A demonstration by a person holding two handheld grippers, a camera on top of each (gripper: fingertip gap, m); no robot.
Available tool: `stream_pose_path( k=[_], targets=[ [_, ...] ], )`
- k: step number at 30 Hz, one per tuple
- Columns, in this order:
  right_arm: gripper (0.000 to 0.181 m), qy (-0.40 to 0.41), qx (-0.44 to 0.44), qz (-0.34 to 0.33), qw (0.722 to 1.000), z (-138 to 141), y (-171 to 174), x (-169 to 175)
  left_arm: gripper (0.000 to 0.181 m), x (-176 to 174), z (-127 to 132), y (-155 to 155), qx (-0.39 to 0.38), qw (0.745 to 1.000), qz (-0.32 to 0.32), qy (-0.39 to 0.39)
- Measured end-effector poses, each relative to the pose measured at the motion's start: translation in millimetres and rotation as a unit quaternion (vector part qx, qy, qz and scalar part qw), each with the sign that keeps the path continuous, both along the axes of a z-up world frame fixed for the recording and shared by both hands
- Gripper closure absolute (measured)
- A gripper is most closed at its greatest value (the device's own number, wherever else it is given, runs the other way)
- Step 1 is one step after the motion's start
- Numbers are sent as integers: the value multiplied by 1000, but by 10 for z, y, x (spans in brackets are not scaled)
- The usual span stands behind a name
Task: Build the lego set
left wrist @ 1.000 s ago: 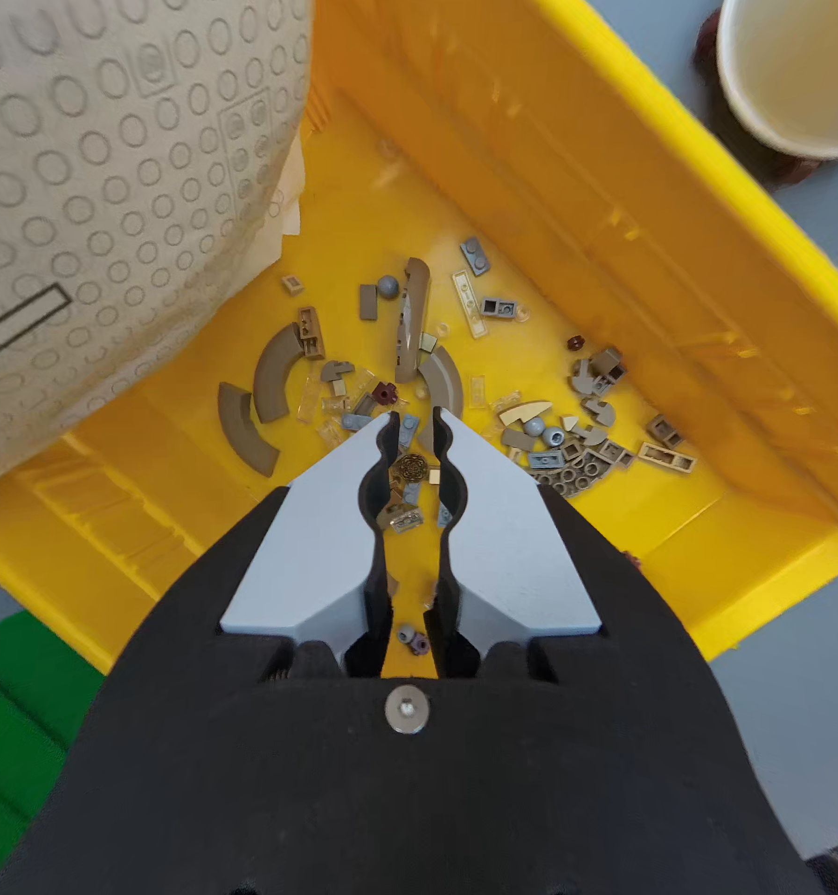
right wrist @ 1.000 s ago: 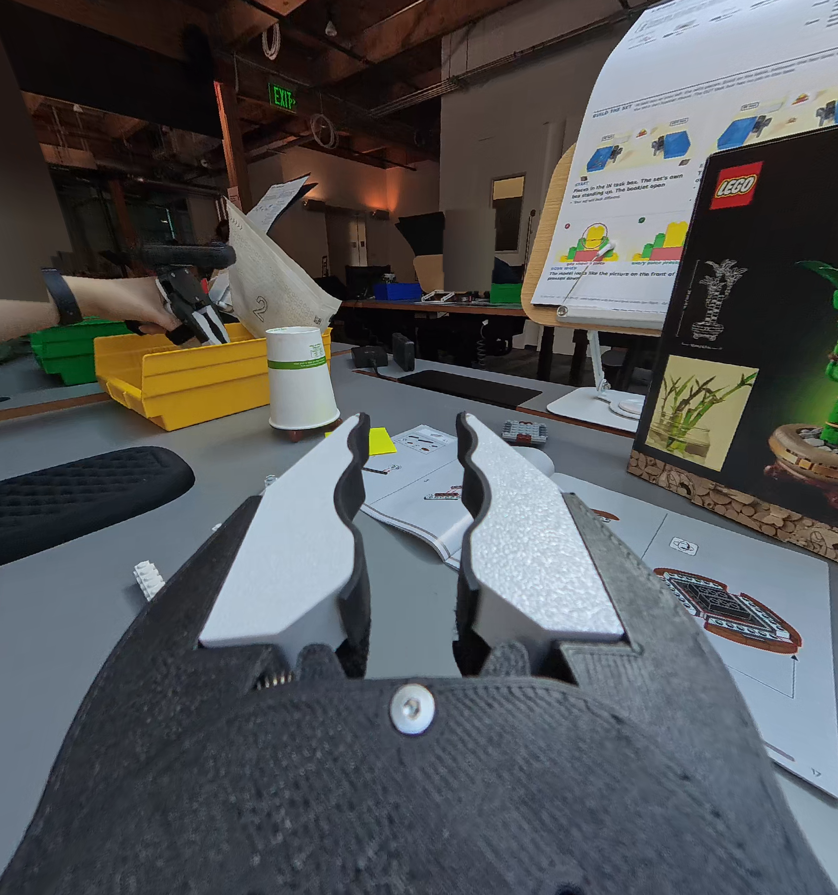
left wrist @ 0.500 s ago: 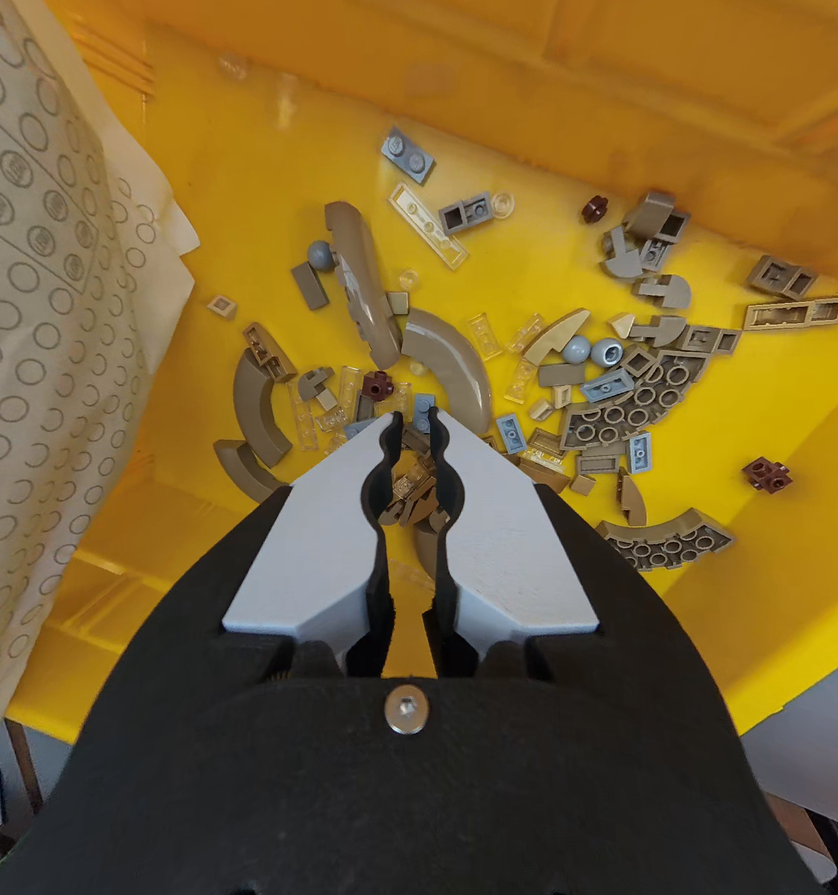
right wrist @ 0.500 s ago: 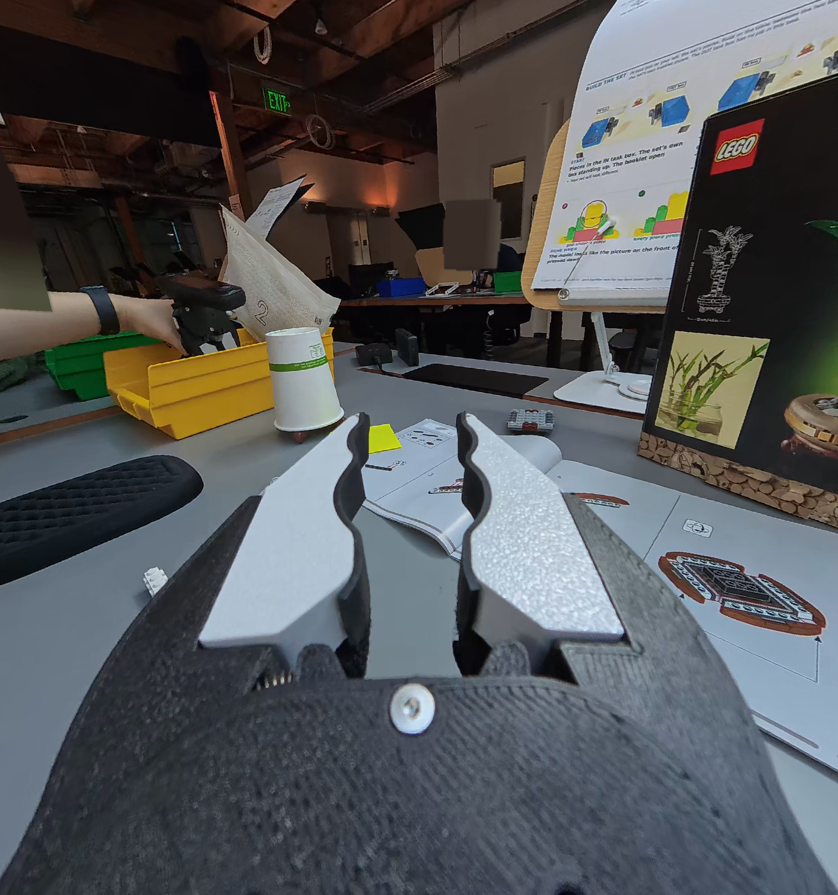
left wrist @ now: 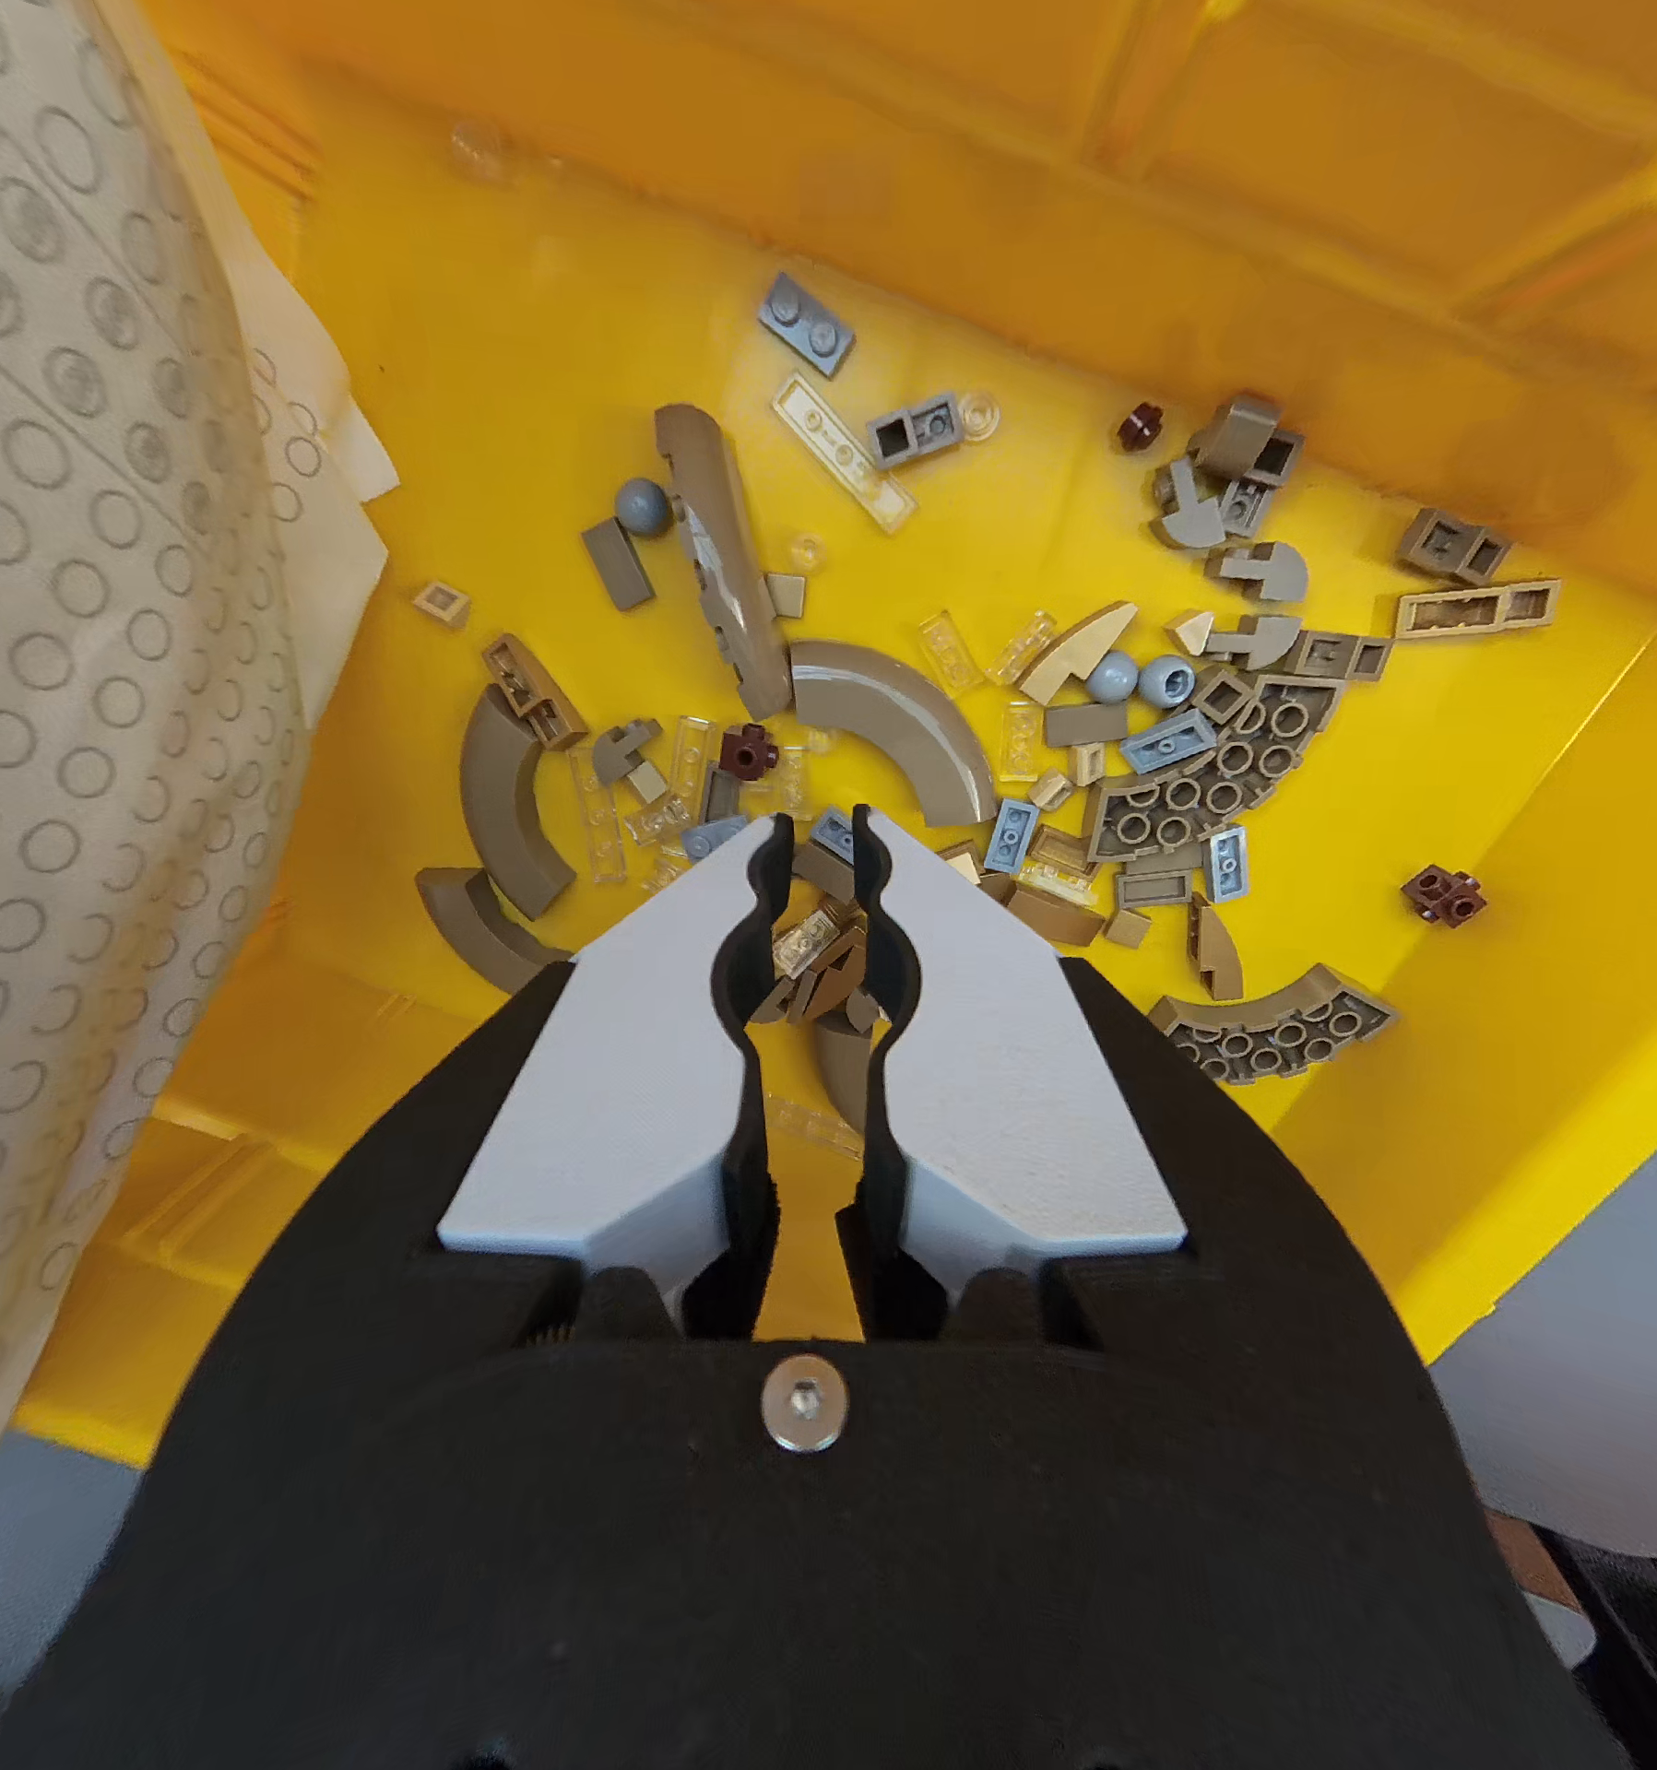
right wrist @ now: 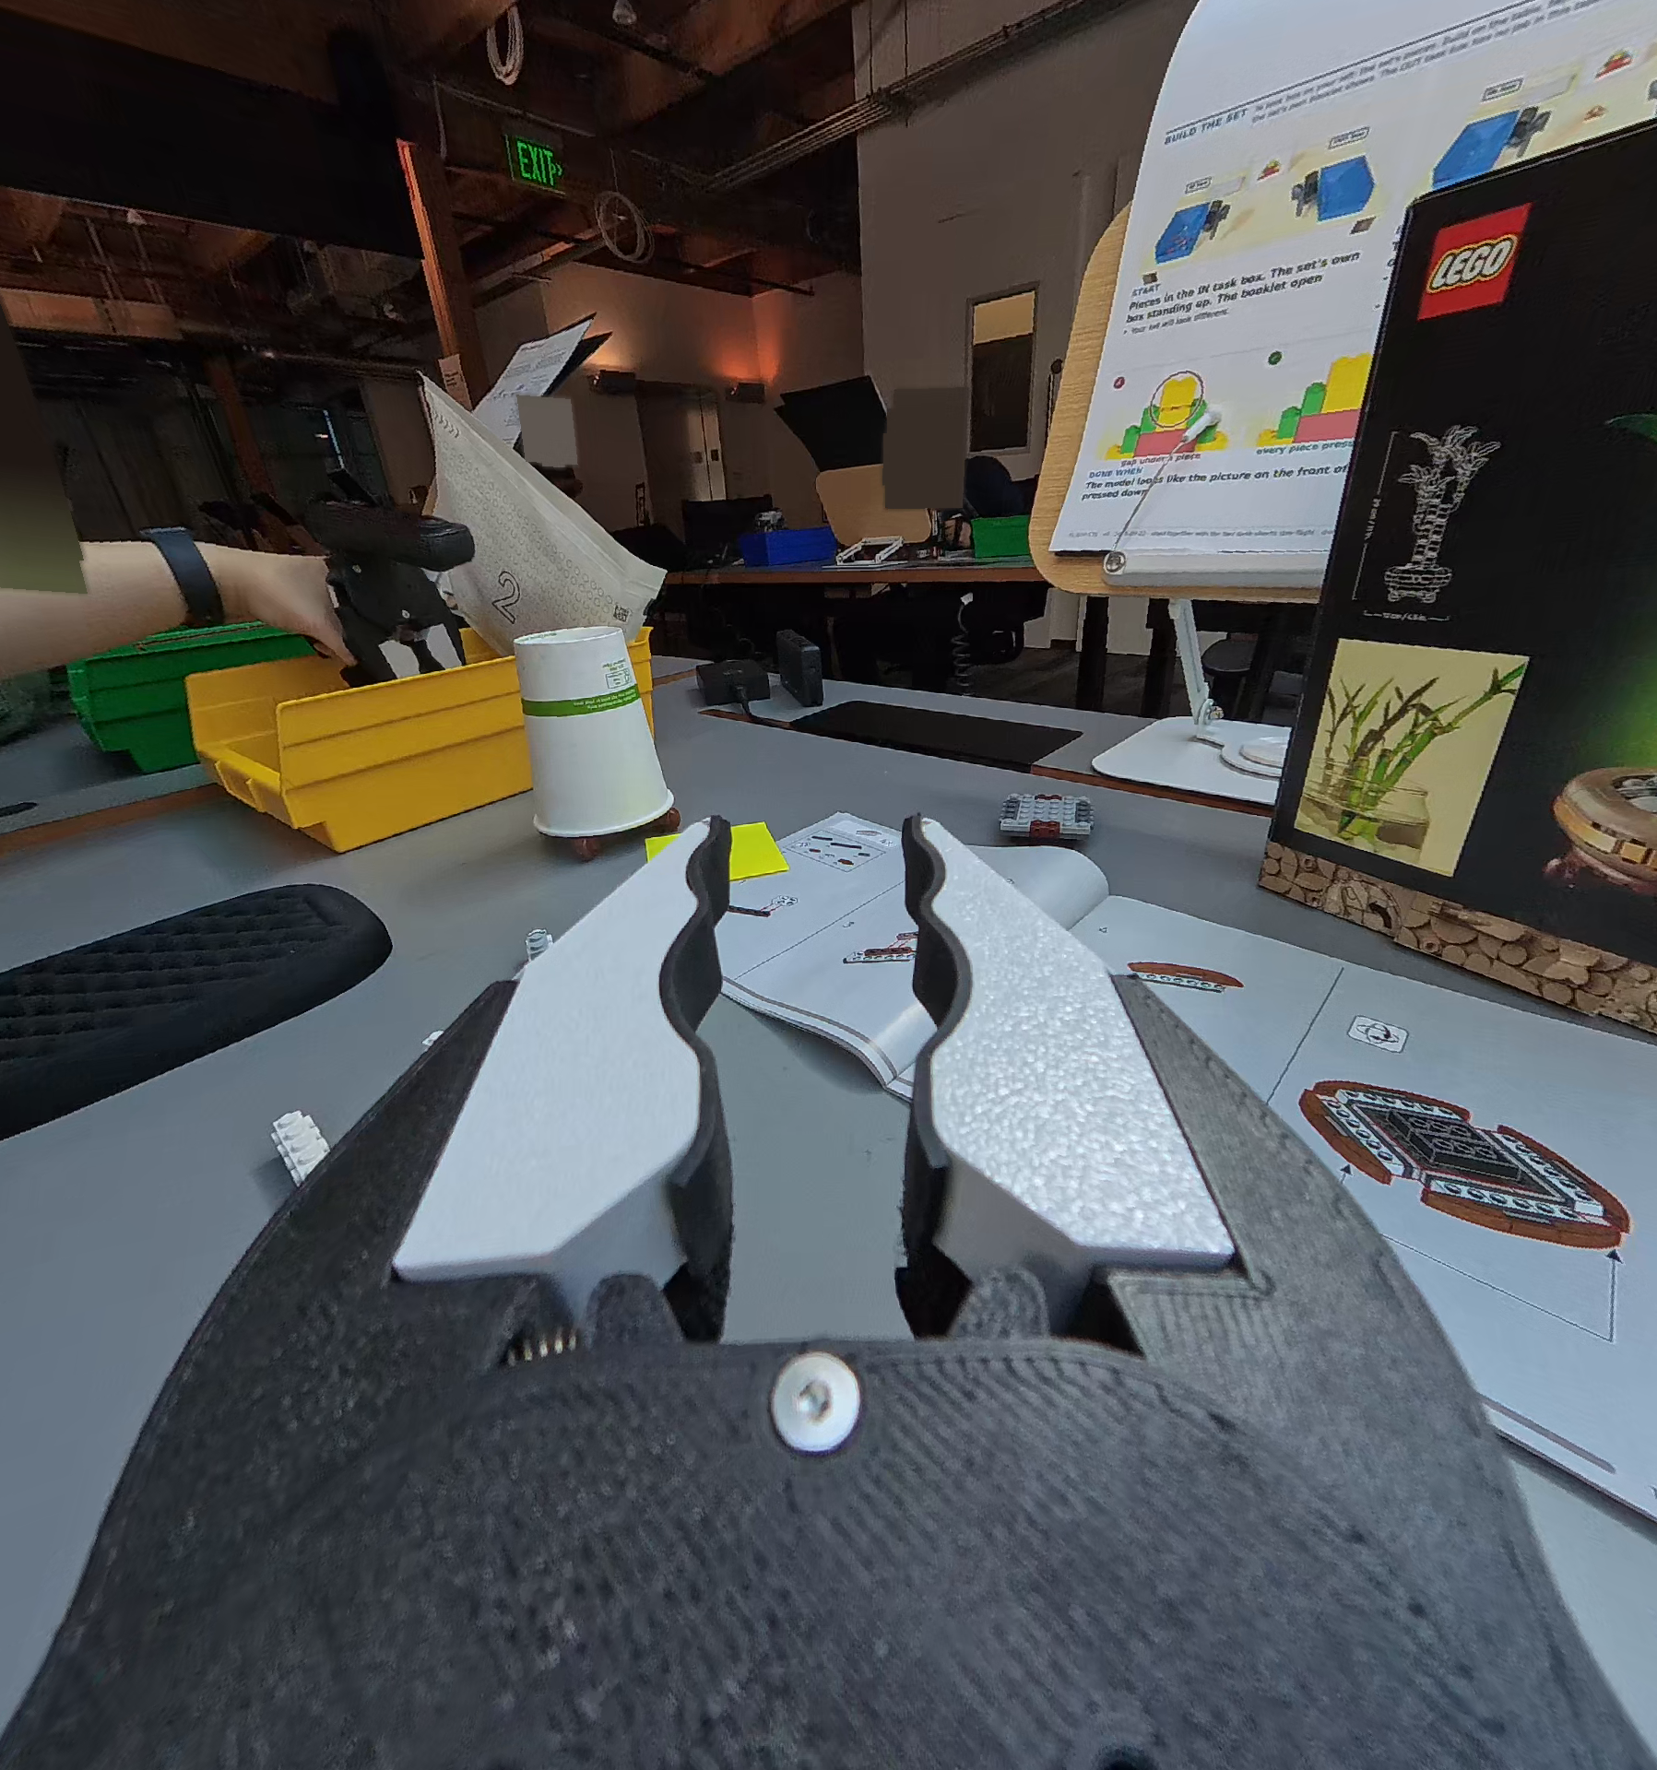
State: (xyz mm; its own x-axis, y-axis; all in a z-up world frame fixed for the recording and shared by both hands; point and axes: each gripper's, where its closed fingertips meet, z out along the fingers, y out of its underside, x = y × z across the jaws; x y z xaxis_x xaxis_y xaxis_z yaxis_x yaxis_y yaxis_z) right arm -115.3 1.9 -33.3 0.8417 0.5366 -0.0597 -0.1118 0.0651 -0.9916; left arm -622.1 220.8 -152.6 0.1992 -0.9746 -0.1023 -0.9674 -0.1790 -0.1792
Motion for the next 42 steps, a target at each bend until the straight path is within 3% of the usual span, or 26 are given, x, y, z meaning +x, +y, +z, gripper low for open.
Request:
stream_pose_path(
  k=[5, 9, 15, 33, 42],
  targets=[
    [146, 1, -4, 1, 1000, -10, 10, -1, 174, 46, 146, -7, -3, 999, 11, -40],
    [146, 0, -4, 1, 1000, -12, 11, -3, 177, 0, 58, -67, -18, 1000, 4, -15],
    [146, 5, -7, 3, 1000, -15, 18, 1, 161, -2, -11, -66, -2, 1000, -25, 2],
    [146, 22, -9, 5, 1000, 0, 20, 36, 166, -79, -112, -10, 24, 998, -43, 49],
    [146, 32, 9, 6, 999, 57, -22, 55, 166, -64, 228, 83, 83, 996, 22, 4]
  ],
)
